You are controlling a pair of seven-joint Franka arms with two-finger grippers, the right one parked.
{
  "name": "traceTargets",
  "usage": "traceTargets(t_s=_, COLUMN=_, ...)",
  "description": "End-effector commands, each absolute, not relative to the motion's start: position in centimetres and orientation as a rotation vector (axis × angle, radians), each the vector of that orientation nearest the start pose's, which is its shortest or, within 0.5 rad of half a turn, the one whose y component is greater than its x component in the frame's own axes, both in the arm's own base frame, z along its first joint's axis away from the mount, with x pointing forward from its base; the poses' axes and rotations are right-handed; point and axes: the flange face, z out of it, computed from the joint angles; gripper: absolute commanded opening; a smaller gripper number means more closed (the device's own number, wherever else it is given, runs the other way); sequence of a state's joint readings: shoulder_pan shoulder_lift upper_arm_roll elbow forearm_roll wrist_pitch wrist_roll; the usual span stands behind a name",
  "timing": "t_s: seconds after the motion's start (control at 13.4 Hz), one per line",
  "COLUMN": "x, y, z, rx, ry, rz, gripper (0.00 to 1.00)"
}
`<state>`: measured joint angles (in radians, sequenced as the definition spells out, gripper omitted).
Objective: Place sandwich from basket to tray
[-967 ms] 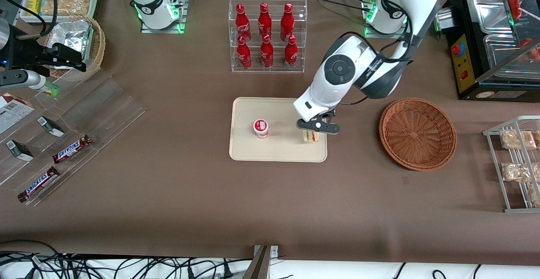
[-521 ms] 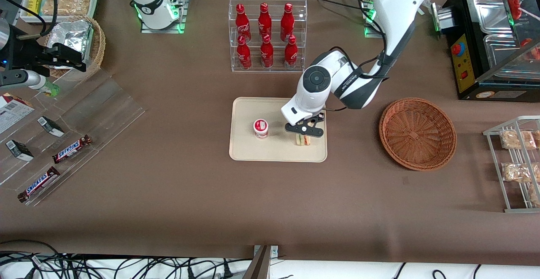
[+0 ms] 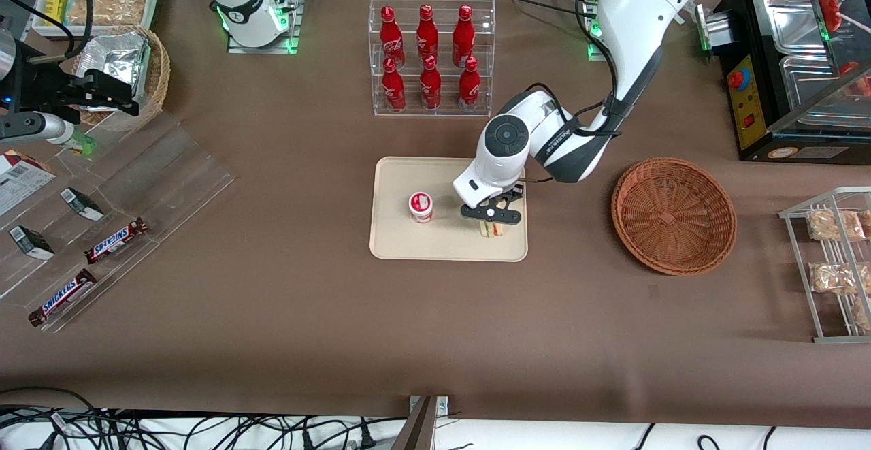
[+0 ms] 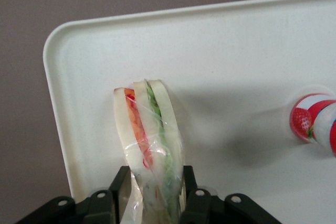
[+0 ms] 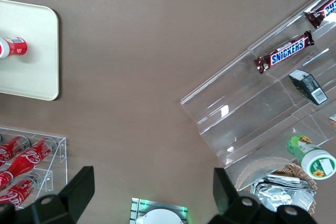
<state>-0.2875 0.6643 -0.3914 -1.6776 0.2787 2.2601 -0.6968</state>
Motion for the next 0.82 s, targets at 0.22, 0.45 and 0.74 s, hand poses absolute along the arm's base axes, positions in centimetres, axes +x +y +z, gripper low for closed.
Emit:
traceTargets(t_s=0.22, x=61.1, y=-33.8, z=37.3, rx=-3.096, ry=-0.177, rz=-0.041, gripper=1.00)
traceTargets(t_s=0.45, x=62.9, y=-28.4, z=45.2, rx=-3.111, ry=-0.364, rz=-0.069, gripper=1.00)
traceTargets(t_s=0.74, x=62.7, y=-23.1, z=51.0, rx=-3.092, ry=-0.501, rz=-0.101, gripper=1.00)
